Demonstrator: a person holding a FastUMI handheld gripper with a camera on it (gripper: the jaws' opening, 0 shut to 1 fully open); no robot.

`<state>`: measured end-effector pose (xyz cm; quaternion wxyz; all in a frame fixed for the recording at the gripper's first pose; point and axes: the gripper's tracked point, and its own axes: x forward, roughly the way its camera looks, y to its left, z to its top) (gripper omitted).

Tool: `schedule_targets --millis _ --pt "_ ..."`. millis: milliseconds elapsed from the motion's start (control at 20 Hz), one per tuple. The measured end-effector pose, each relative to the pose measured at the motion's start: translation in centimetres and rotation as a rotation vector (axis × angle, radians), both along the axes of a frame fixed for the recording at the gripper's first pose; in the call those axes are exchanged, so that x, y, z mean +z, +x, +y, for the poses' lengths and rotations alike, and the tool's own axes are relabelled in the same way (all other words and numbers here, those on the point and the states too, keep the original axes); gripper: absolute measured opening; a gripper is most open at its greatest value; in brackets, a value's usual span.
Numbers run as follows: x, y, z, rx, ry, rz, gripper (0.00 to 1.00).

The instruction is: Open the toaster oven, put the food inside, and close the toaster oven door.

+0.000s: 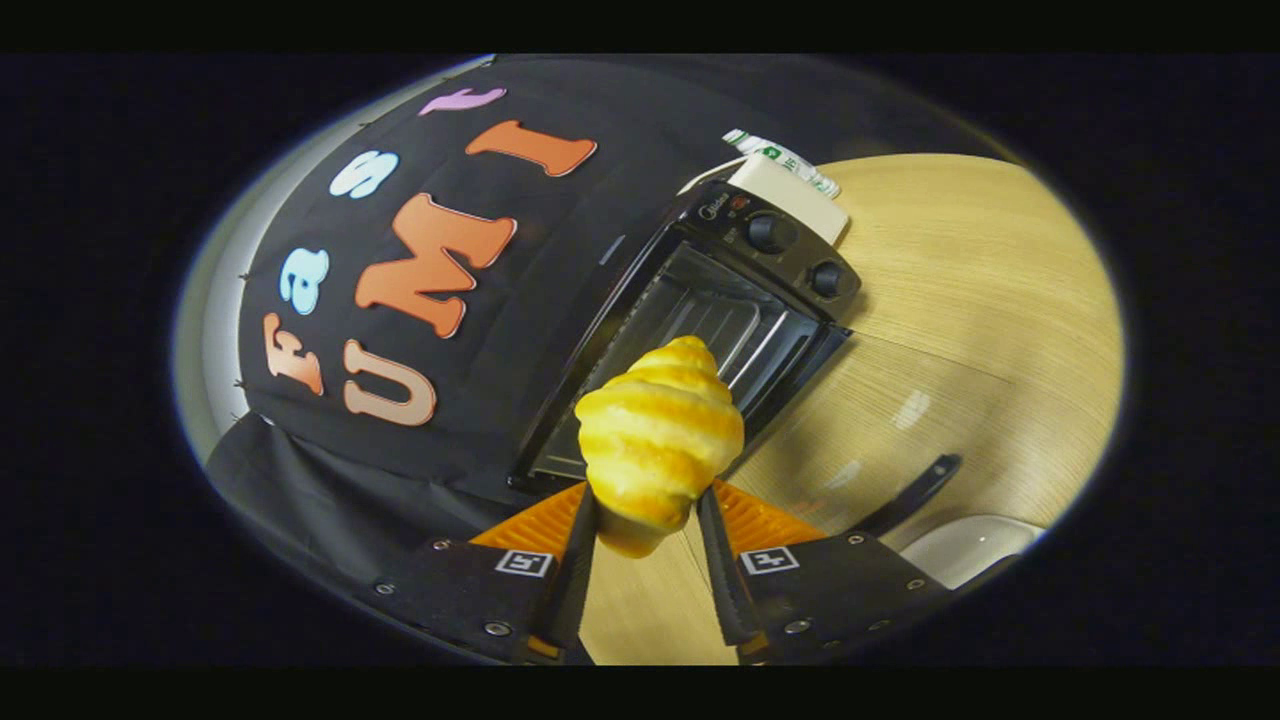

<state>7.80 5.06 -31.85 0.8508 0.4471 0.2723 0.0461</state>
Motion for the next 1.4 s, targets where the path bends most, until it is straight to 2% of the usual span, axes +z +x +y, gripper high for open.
schedule_targets --millis 200,400,800,950,1400 --pt "-0.7 3.4 1.4 0.016 0.05 -0.012 0.54" --pt "-2.8 5.2 2.4 0.043 0.038 0.003 0.54" --pt "-3.1 8.8 3.3 0.03 0.086 -0.013 0.54" --pt "-3.4 10.1 3.7 0.015 0.101 -0.01 0.59" --pt "-3.3 9.6 3.9 0.026 0.086 -0.016 0.69"
